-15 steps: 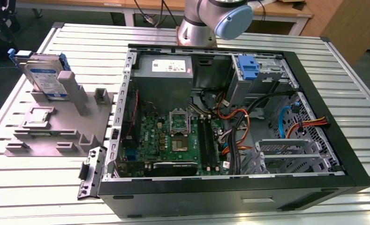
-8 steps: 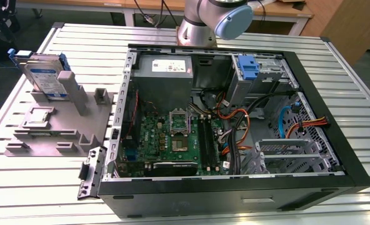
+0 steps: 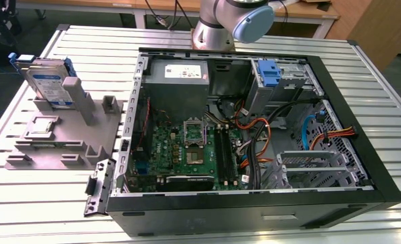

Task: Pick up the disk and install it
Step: 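Pick up the disk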

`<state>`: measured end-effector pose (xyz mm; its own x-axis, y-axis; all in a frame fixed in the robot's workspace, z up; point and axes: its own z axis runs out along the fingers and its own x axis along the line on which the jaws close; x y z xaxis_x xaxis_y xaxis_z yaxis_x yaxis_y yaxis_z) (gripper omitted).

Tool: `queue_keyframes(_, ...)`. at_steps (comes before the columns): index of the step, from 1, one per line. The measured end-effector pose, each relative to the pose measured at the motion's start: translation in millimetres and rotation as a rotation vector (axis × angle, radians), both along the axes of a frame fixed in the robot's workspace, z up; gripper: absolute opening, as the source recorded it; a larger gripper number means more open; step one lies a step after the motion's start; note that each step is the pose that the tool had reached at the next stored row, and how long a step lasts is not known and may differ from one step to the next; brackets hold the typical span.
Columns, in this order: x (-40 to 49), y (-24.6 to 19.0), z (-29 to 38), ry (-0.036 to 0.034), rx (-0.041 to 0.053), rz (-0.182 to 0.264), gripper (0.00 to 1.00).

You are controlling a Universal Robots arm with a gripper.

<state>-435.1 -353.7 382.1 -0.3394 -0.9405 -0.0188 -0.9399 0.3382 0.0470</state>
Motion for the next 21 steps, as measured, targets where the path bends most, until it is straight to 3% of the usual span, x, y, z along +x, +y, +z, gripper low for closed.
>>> queue_keyframes(3,0.0,1.3,-0.9,-0.008,-0.0001,0.016,0.1)
queue_keyframes(7,0.0,5.0,-2.8,-0.0093,0.0001,0.026,0.11)
queue_keyframes(9,0.0,6.4,-4.2,-0.0092,0.0008,0.033,0.23)
queue_keyframes(10,0.0,6.5,-5.4,-0.0093,0.0014,0.043,0.23)
queue_keyframes(16,0.0,6.6,-15.0,-0.0092,0.0021,0.148,0.47)
queue_keyframes(20,-1.0,10.4,-21.7,-0.0114,0.0023,0.163,0.64)
queue_keyframes(21,-1.5,11.5,-23.5,-0.0121,0.0028,0.164,0.64)
